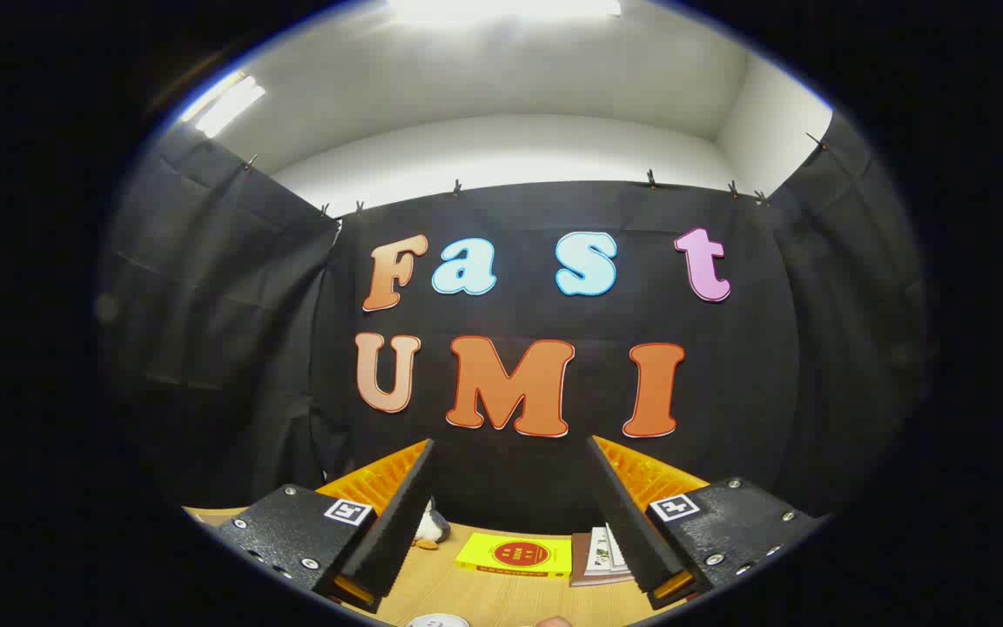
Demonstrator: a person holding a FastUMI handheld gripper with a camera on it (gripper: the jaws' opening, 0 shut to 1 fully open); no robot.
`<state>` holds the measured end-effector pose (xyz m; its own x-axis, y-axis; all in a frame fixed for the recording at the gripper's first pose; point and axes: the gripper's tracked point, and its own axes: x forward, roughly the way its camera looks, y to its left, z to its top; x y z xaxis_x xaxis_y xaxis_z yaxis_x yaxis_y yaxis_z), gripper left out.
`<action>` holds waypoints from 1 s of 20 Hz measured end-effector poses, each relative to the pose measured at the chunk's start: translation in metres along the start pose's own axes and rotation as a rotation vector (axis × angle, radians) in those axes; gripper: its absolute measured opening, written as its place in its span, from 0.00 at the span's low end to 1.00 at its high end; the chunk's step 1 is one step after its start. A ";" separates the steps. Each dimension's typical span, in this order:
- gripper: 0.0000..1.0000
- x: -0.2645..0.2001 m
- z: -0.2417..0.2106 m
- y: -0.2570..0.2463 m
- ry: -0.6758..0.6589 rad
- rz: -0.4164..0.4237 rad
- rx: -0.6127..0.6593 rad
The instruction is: Open the storage box then place both shoes into the box .Put the left shoe in first, then the right shoe, with the right side of both shoes facing outward in a uniform manner.
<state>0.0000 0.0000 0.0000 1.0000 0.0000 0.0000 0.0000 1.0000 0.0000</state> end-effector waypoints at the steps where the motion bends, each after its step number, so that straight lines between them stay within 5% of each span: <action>1: 1.00 0.000 0.000 0.001 -0.002 0.003 -0.004; 20: 1.00 -0.012 0.000 -0.002 0.016 0.004 0.028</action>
<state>-0.0119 -0.0015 -0.0003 0.9999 0.0042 -0.0159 -0.0037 0.9996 0.0275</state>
